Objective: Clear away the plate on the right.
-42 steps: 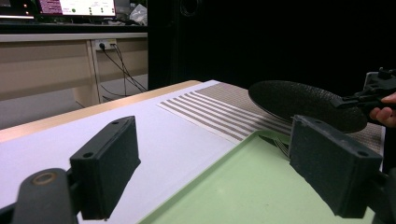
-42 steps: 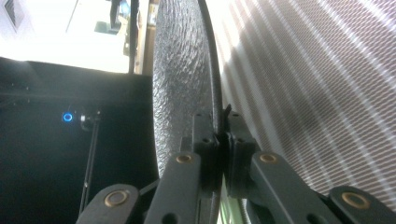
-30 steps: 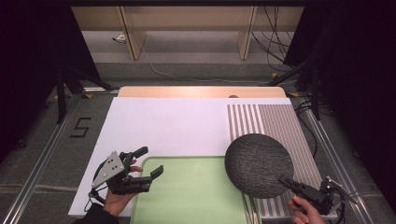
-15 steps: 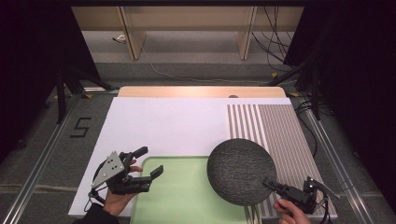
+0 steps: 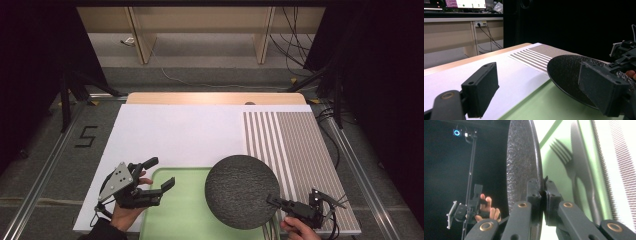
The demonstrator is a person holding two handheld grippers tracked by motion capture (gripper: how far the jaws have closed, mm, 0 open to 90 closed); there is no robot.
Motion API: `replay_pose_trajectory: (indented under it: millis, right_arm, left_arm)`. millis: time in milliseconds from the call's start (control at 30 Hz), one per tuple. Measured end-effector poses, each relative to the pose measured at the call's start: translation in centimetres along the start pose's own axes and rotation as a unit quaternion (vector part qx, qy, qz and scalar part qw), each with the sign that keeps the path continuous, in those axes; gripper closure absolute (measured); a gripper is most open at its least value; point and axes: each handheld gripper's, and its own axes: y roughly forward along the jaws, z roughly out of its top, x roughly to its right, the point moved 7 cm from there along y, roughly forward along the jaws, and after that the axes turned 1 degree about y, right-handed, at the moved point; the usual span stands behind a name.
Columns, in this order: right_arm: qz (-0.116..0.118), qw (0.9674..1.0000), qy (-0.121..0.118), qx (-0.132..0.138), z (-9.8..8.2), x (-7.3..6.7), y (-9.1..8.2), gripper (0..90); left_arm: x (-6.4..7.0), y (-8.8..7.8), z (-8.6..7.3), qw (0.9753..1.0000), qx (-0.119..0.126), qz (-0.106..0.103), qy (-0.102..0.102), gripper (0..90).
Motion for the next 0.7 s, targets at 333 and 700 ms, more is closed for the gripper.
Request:
replay_pose_trajectory:
  millis: [333,700]
  right_arm:
    - [-0.005,0.9996,-0.01,-0.026,-1.0,-0.3,1.3,85.4]
    - [-0.018,0.9985,-0.022,-0.047,-1.9,-0.4,2.5,85.2]
  left_arm:
    - [0.0,0.0,0.0,1.0,0.0,0.0,0.0,15.7]
    - [0.0,0.0,0.0,1.0,0.001,0.0,0.0,15.7]
